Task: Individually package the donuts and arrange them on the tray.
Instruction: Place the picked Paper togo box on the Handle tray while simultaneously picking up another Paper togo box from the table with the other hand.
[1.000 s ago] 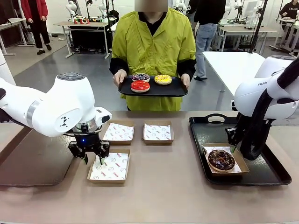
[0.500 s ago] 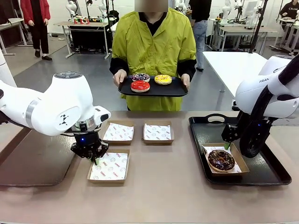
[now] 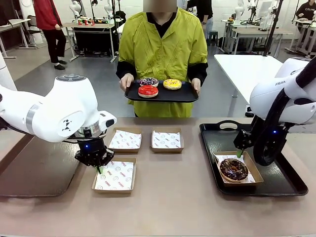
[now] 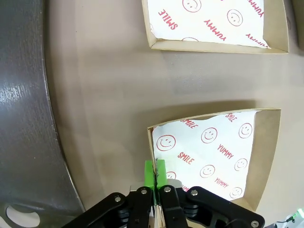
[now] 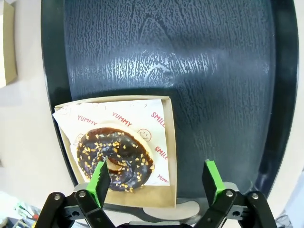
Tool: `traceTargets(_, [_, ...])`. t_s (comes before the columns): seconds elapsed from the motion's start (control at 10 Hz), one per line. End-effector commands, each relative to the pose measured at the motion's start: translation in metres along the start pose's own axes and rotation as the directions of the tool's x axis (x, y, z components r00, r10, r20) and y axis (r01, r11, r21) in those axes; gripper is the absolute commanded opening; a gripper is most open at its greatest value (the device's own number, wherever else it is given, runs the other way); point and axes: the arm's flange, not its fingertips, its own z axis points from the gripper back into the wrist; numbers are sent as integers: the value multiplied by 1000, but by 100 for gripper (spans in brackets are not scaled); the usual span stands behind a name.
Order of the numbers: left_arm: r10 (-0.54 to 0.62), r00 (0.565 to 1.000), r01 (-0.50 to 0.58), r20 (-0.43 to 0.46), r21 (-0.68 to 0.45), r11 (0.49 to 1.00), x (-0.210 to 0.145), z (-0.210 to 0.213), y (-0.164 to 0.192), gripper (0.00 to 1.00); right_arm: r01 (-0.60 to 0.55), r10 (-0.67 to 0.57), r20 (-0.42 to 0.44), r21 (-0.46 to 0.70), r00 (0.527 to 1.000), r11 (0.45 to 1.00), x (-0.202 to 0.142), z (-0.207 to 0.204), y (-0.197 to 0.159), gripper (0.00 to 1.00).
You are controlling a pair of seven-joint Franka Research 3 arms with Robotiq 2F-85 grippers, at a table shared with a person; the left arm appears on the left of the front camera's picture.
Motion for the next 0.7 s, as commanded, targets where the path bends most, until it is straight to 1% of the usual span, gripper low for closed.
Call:
traceTargets(0.0, [-17, 998, 15, -58, -36, 999, 0, 23, 2, 0, -48, 57, -46, 170, 997, 984, -10, 26, -7, 100])
traceTargets(0.1, [-18, 999, 16, -36, -40, 999, 2, 48, 3, 0, -78, 103, -54, 346, 993, 935, -19, 52, -22, 100])
traceTargets(0.2, [-21, 1000, 20, -9, -47, 999, 8, 79, 3, 0, -90, 111, -12, 502, 994, 860, -30, 83, -49, 100])
traceTargets(0.3, [-16, 1000, 17, 23, -47, 999, 16, 106, 2, 0, -100, 102, 30, 593, 994, 799, -39, 103, -75, 100])
traceTargets(0.4, [-14, 999, 17, 50, -48, 999, 24, 132, 0, 0, -109, 97, 56, 684, 994, 721, -47, 116, -102, 100])
traceTargets(0.5, [-11, 998, 15, 68, -55, 998, 36, 154, -3, 0, -98, 66, 73, 753, 995, 650, -53, 122, -130, 100])
traceTargets(0.6, [-2, 997, 7, 77, -62, 998, 53, 173, -7, 0, -71, 24, 70, 810, 997, 582, -57, 117, -161, 100])
